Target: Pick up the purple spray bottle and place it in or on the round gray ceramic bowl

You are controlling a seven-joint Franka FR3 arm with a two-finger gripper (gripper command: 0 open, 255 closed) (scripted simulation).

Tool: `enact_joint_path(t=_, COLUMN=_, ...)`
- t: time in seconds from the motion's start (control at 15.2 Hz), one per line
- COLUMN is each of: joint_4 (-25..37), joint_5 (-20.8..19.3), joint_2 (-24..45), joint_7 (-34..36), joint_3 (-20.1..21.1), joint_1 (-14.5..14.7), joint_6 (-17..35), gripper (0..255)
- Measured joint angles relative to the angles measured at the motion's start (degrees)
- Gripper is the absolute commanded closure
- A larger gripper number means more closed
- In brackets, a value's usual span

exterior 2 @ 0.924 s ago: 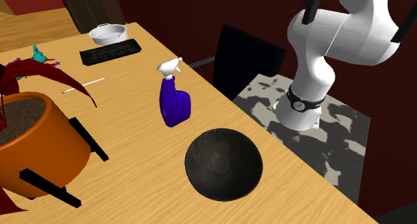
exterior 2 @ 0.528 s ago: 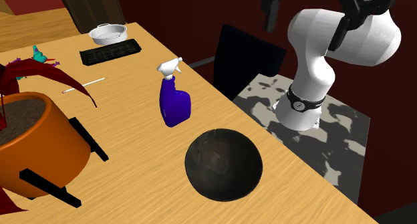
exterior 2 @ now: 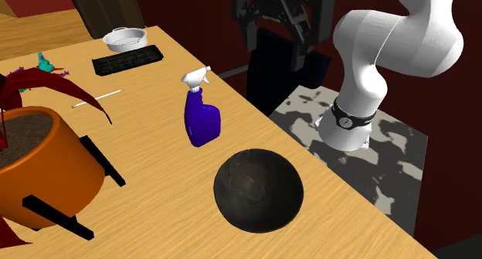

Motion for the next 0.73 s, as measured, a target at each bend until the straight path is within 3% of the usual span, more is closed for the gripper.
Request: enact_joint_path(t=0.73, joint_4=3.65, joint_5=-5.21, joint_2=13.51, joint_7=-12.82, joint_3=-12.35, joint_1=-3.32, joint_6=10.07, gripper=0)
